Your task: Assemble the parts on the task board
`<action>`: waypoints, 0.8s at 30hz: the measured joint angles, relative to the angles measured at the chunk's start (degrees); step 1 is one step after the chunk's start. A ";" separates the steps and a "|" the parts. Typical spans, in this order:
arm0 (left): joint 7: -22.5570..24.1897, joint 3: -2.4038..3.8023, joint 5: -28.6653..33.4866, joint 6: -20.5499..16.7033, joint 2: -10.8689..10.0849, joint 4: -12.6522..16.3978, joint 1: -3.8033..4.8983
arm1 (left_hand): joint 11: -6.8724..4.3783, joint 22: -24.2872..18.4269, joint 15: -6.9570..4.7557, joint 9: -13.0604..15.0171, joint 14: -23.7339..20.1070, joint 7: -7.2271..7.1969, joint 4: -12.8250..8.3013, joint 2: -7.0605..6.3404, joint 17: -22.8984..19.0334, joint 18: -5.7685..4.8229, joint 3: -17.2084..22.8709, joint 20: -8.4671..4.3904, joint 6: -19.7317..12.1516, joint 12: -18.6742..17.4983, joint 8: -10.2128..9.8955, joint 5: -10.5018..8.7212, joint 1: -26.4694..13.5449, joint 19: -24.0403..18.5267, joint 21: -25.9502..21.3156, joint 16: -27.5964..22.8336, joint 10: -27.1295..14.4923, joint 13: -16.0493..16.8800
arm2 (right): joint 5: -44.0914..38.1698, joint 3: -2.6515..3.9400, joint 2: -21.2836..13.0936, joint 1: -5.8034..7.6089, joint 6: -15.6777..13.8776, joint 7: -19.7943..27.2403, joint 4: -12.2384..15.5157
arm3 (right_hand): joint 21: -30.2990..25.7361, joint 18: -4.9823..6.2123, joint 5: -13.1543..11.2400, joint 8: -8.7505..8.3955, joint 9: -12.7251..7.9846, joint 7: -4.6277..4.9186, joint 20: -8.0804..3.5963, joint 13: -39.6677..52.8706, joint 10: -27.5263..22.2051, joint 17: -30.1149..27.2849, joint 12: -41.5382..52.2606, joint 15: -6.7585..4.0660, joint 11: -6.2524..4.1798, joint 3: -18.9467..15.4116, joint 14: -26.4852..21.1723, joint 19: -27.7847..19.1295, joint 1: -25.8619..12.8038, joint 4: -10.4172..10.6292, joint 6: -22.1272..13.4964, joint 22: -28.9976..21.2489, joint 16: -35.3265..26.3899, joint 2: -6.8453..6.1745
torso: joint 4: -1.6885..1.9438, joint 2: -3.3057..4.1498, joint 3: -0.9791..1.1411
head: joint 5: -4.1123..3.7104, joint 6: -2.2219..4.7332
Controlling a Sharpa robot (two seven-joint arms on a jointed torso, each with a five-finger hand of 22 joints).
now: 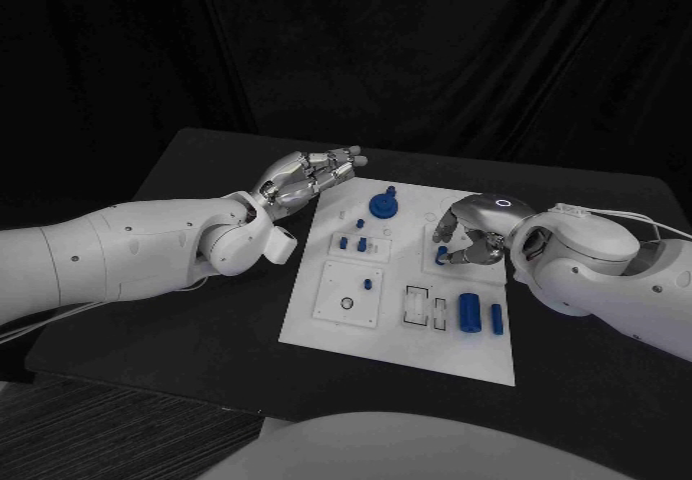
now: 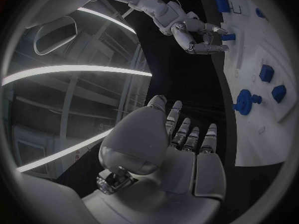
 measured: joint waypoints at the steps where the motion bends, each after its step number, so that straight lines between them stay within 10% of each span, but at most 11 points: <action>1: 0.00 0.00 0.00 0.04 0.01 -0.01 -0.01 | 0.00 0.00 0.00 0.00 0.00 0.00 0.00 0.00 0.00 0.00 0.00 0.00 0.00 0.00 0.00 0.00 0.00 0.00 0.00 0.00 0.00 0.00 | 0.09 0.00 0.02 -0.06 0.03 0.03 -0.02 | 0.98 0.00 0.69 0.00 0.03 0.29 0.00 -0.19 0.81 0.00 0.00 0.00 -0.03 0.01 0.00 0.00 0.52 -0.01 0.29 0.00 0.00 -0.08 | 0.00 -0.01 0.00 | 0.03 0.00; 24: 0.05 0.00 0.00 1.39 0.12 -0.39 -0.31 | 0.84 0.02 0.72 0.00 0.72 1.12 0.00 0.66 0.01 -0.01 0.00 0.61 1.16 0.01 0.00 0.01 0.69 -0.55 0.00 0.01 0.05 0.00 | 1.35 0.01 -0.39 -0.51 0.02 1.22 0.54 | 3.95 -0.01 3.03 2.82 2.87 -0.13 -1.15 -2.40 8.16 0.17 -2.23 -1.35 -1.41 6.55 -0.50 -0.11 3.09 -4.18 7.66 0.00 1.11 -1.59 | -0.03 -0.03 0.02 | 0.33 0.00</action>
